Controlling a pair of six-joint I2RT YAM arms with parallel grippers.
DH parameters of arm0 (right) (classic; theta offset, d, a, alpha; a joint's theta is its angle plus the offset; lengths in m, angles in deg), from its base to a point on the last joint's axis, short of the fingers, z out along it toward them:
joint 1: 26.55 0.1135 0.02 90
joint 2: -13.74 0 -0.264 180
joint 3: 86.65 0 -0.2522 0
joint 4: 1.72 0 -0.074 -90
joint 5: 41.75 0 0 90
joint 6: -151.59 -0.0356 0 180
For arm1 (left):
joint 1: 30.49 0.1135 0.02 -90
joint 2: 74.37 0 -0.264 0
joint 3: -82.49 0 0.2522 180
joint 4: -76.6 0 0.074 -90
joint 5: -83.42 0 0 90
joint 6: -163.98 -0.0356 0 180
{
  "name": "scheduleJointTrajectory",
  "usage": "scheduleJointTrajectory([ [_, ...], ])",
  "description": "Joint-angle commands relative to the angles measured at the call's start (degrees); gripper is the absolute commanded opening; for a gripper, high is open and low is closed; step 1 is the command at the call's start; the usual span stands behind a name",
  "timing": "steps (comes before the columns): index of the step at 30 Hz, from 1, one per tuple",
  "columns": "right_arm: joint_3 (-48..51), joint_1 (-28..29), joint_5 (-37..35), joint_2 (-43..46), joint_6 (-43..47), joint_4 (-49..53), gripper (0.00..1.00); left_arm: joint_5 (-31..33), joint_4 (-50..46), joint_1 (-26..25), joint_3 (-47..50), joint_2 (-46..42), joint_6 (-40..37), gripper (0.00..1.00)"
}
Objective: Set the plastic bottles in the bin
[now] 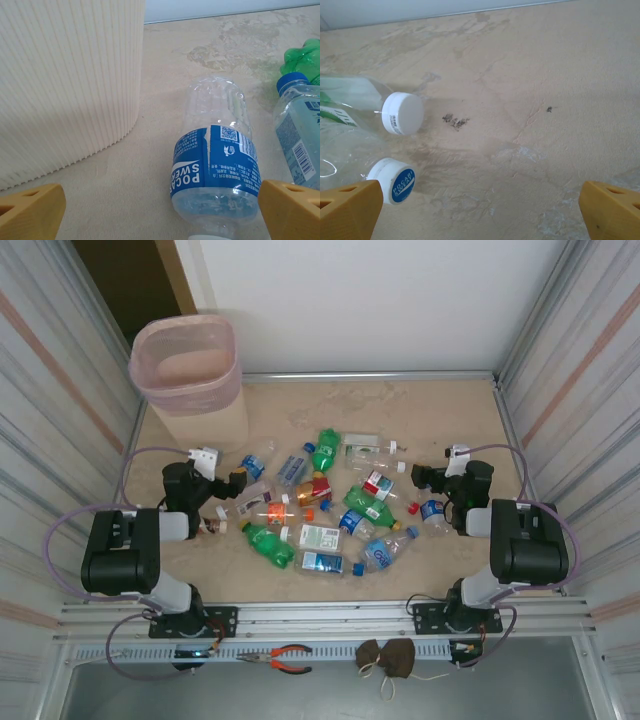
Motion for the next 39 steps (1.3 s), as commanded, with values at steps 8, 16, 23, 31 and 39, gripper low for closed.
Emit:
scheduleJointTrajectory([
  [8, 0.25, -0.13, 1.25, -0.05, 0.8, -1.32, 0.99, -1.01, 1.44, 0.39, 0.58, -0.28, -0.92, 0.99],
  [16, 0.24, -0.16, 1.23, -0.01, 0.79, -1.36, 0.99, -0.99, 1.44, 0.41, 0.59, -0.23, -0.83, 0.99],
  [23, 0.25, -0.14, 1.24, -0.05, 0.79, -1.32, 0.99, -1.0, 1.44, 0.43, 0.59, -0.23, -0.86, 0.99],
  [31, 0.24, -0.18, 1.19, -0.03, 0.8, -1.32, 0.99, -1.09, 1.44, 0.5, 0.59, -0.21, -0.85, 0.99],
  [39, -0.91, 0.31, -1.8, 2.19, 0.21, 2.53, 0.99, -0.02, 1.39, 0.46, 1.02, -1.36, -0.72, 0.99],
])
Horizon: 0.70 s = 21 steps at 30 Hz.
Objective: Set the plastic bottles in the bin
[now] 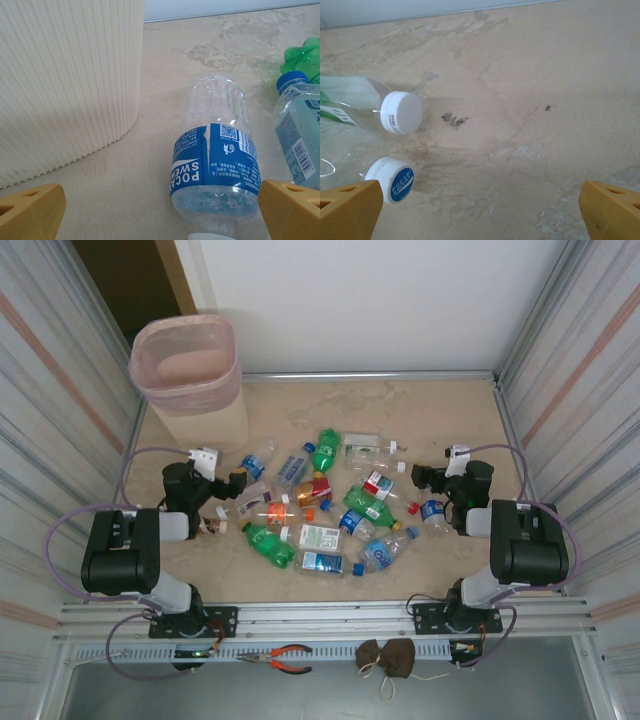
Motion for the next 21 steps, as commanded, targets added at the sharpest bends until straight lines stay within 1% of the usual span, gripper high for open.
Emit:
scheduleJointTrajectory([
  [1, -0.8, 0.36, -1.33, 1.83, 0.26, 1.43, 0.99, 0.31, 1.84, 0.47, 1.19, -1.51, -0.56, 0.99],
  [4, -1.64, 0.5, -1.28, 3.86, 0.47, 4.82, 0.99, 1.79, 3.38, 0.39, 2.45, -2.54, -0.05, 0.99],
  [7, -3.11, 0.85, -2.53, 6.58, 0.4, 9.31, 0.99, 2.81, 2.34, 0.29, 2.62, -4.46, 0.79, 0.99],
  [9, -3.16, 1.41, -4.24, 7.94, 0.38, 10.55, 0.99, 1.98, -3.97, 0.19, 0.66, -7.16, 0.19, 0.99],
  [10, -3.25, 1.74, -5.7, 8.76, 0.35, 11.56, 0.99, 2.79, -7.61, -0.21, -0.61, -8.47, 0.28, 0.99],
  [13, -4.41, 3.1, -9.86, 11.3, 0.31, 16.08, 0.99, 7.69, -14.15, -2.01, -2.58, -11.85, 0.78, 0.99],
  [15, -5.73, 3.75, -12.34, 12.8, -0.6, 20.7, 0.99, 11.29, -17.84, -3.22, -3.28, -14.03, 2.77, 0.99],
  [18, -7.49, 4.25, -13.4, 14.52, -2.95, 26.72, 0.99, 14.47, -24.41, -4.12, -4.41, -17.97, 6.49, 0.99],
  [21, -8.41, 4.75, -12.9, 16.19, -4.94, 30.49, 0.99, 21.63, -33.41, -5.82, -5.97, -23.27, 10.3, 0.99],
])
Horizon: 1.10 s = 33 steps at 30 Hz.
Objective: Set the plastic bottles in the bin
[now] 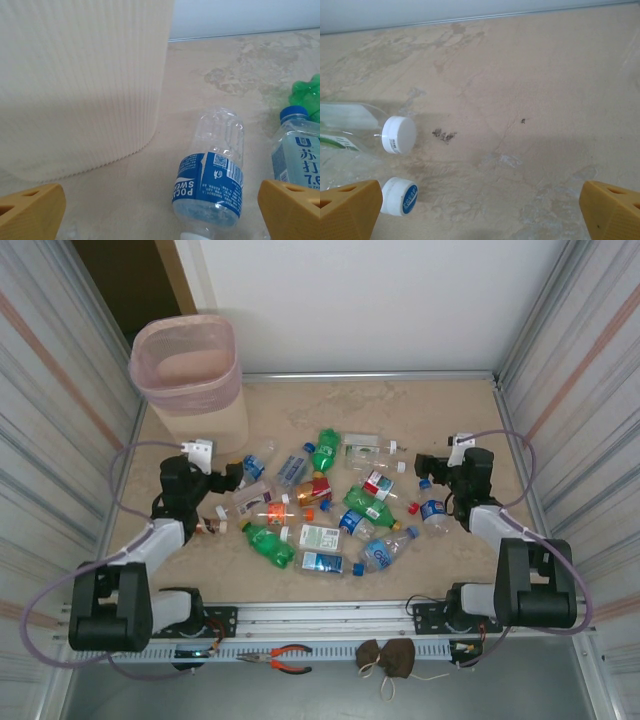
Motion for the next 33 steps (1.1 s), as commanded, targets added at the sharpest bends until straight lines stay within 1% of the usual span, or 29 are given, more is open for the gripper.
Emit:
scheduleJointTrajectory([
  [1, -1.91, 0.81, -1.29, 2.77, -3.39, 8.2, 0.97, 9.36, -13.15, -0.89, -2.6, -6.01, 7.5, 0.99],
  [4, -1.79, 1.53, 1.43, 5.31, -3.84, 10.62, 0.95, 9.46, -21.08, -0.77, -3.99, -10.82, 12.13, 0.97],
  [6, -2.04, 1.78, 1.68, 6.87, -4.74, 13.13, 0.93, 10.34, -27.73, -0.83, -5.91, -12.73, 15.86, 0.97],
  [8, -3.6, 1.87, 1.68, 7.68, -6.45, 17.69, 0.91, 11.97, -36.52, -0.47, -8.62, -13.69, 21.16, 0.97],
  [10, -4.98, 1.85, 2.31, 8.01, -7.44, 21.36, 0.9, 11.28, -43.37, 0.47, -10.96, -13.89, 25.46, 0.97],
  [13, -5.3, 1.82, 4.31, 9.02, -8.66, 23.04, 0.89, 8.78, -49.83, 1.31, -12.72, -14.14, 30.92, 0.97],
  [14, -5.01, 1.82, 4.76, 9.38, -8.97, 22.97, 0.89, 9.02, -51.52, 1.34, -13.16, -14.14, 33.08, 0.97],
  [19, -5.28, 1.87, 5.97, 9.75, -9.42, 23.13, 0.89, 15.35, -64.21, 2.18, -16.58, -13.11, 47.28, 0.97],
  [21, -5.54, 1.81, 6.24, 9.71, -9.59, 23.3, 0.89, 16.61, -68.54, 3.16, -18.1, -12.36, 50.85, 0.97],
  [22, -5.69, 1.86, 6.31, 9.78, -9.68, 23.35, 0.89, 16.77, -70.5, 3.98, -19.11, -11.93, 52.21, 0.97],
  [26, -5.88, 1.77, 6.22, 9.63, -9.94, 23.22, 0.9, 16.19, -74.11, 7.28, -21.14, -9.99, 53.27, 0.97],
  [29, -6.36, 1.73, 6.54, 9.37, -9.96, 23.39, 0.9, 14.56, -76.92, 10.81, -22.23, -8.08, 55.64, 0.96],
  [31, -6.54, 1.72, 6.72, 9.26, -10.03, 23.56, 0.9, 12.23, -79.19, 13.93, -22.33, -7.12, 58.53, 0.96],
  [33, -6.71, 1.77, 7.01, 9.27, -10.03, 23.82, 0.9, 8.46, -78.66, 17.15, -21.33, -6.68, 59.92, 0.96],
])
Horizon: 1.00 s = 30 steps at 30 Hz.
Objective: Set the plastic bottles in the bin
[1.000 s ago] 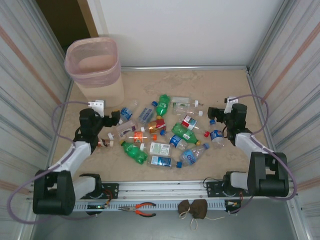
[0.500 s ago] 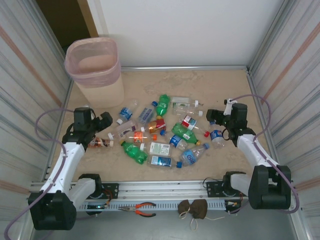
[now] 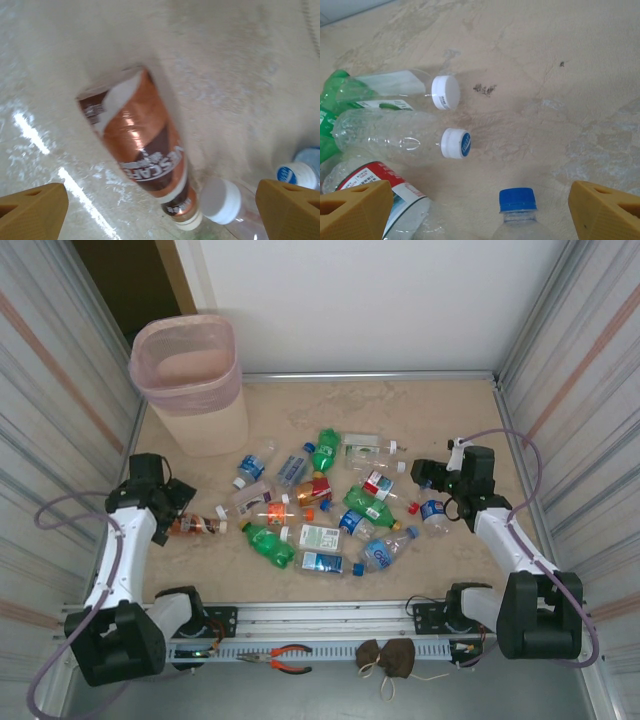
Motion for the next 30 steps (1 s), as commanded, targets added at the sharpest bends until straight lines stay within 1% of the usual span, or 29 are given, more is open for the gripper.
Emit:
scheduleJointTrajectory([
  [1, -1.99, 0.17, 1.49, 0.59, -1.24, 0.92, 0.9, -5.92, -3.77, 4.89, 0.18, 0.64, 5.59, 0.96],
  [5, -2.25, 0.1, 1.44, 1.07, -1.18, 1.15, 0.9, -13.81, 1.63, 10.98, 3.76, 1.91, 7.22, 0.93],
  [8, -2.88, 0.27, 2.15, 1.61, -1.41, 2.17, 0.9, -18.24, 6.93, 13.52, 6.02, 2.63, 8.36, 0.93],
  [11, -3.18, 0.58, 1.9, 2.72, -1.27, 2.86, 0.89, -17.41, 7.55, 13.75, 4.93, 4.82, 8.52, 0.93],
  [16, -3.29, 0.89, 0.76, 4.03, -0.58, 3.83, 0.9, -16.44, 5.39, 13.8, 2.02, 11.52, 8.2, 0.92],
  [20, -3.43, 1.03, 0.3, 4.62, -0.39, 4.45, 0.89, -15.92, 5.1, 13.72, 1.58, 15.62, 8.38, 0.92],
  [25, -3.52, 1.26, -0.16, 5.29, -0.3, 4.86, 0.89, -15.84, 6.93, 13.75, 1.74, 18.27, 8.6, 0.89],
  [27, -3.53, 1.39, -0.42, 5.52, -0.21, 4.97, 0.89, -15.0, 6.98, 13.76, 1.56, 18.88, 8.67, 0.86],
  [30, -3.57, 1.55, -0.66, 5.86, -0.04, 5.24, 0.89, -13.42, 6.79, 13.74, 1.34, 19.23, 8.78, 0.85],
])
